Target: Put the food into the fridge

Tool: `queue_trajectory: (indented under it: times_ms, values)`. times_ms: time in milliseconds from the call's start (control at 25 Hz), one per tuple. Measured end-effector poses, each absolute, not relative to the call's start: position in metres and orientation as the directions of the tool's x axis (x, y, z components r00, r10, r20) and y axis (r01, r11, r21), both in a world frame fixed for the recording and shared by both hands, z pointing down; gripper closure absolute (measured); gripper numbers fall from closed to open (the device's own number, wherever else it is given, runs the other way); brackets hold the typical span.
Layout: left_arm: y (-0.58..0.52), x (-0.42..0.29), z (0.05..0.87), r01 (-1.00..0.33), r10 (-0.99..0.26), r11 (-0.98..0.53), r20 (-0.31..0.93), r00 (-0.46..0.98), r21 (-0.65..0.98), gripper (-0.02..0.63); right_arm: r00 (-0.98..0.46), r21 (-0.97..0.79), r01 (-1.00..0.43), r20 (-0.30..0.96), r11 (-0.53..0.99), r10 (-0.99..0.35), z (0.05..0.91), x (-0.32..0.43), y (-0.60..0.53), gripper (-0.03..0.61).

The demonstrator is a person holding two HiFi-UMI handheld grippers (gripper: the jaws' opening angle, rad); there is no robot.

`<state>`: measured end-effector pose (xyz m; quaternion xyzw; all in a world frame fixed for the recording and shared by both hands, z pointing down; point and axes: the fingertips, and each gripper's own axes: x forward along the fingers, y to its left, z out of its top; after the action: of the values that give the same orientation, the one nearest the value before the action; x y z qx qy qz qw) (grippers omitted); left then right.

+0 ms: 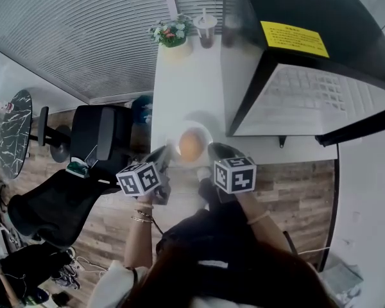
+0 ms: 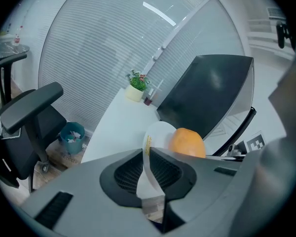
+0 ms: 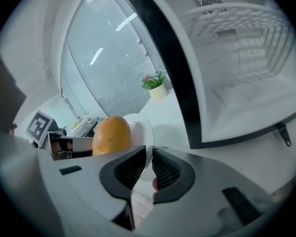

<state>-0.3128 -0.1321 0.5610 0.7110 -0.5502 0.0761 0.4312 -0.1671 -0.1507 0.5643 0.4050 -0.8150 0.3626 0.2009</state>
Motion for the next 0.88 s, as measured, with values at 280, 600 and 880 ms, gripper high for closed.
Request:
queue_trajectory:
  times_ms: [280,600,880]
  values:
    - [-0.115,-0.308,0.544,-0.843,-0.751,-0.035,0.543,0.376,0.536,0.569,-0.595,-0.414,-0.804,0.583,0.427,-0.553,0.543,-0.163,-0.139,0.54]
    - [-0.084,-0.297,0.531,-0.834,-0.774,-0.049,0.508,0.379,0.549,0.569,-0.592,-0.401,-0.806,0.546,0.435,-0.593,0.524,-0.153,-0.113,0.54]
    - [-0.062,-0.289,0.518,-0.832,-0.789,-0.068,0.481,0.383,0.551,0.572,-0.592,-0.397,-0.806,0.521,0.439,-0.615,0.513,-0.145,-0.093,0.54]
